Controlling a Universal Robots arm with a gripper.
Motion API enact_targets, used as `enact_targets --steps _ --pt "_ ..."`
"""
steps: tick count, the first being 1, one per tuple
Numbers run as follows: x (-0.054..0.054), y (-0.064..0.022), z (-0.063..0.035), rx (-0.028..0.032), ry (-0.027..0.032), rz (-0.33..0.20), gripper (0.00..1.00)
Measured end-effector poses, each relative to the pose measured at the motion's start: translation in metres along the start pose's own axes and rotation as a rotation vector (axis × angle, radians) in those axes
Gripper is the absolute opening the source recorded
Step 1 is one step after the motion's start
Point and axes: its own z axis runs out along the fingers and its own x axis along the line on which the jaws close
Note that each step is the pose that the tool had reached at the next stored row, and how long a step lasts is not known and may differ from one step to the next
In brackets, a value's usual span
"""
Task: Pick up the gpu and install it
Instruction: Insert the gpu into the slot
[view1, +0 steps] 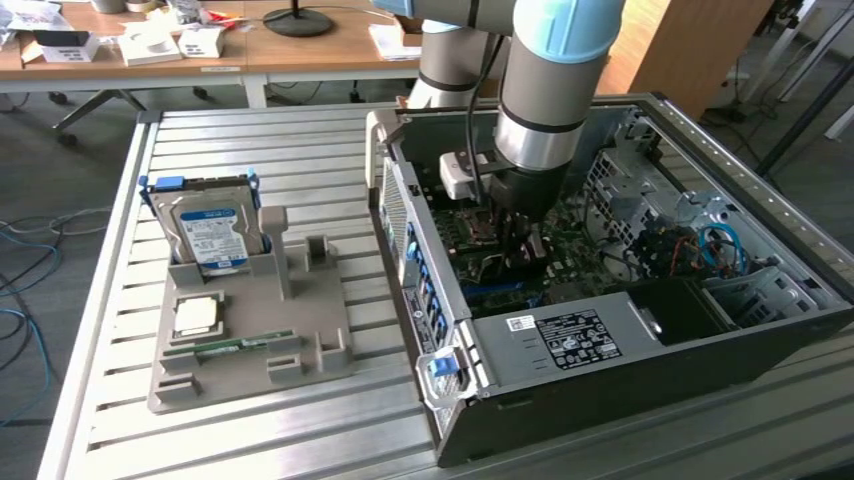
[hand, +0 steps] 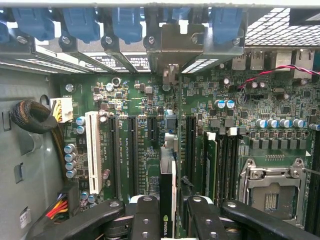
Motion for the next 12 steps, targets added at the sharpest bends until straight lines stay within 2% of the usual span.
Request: enact_targets --steps 12 --pt "0.0 0.0 0.0 -0.0001 0.0 0.0 0.27"
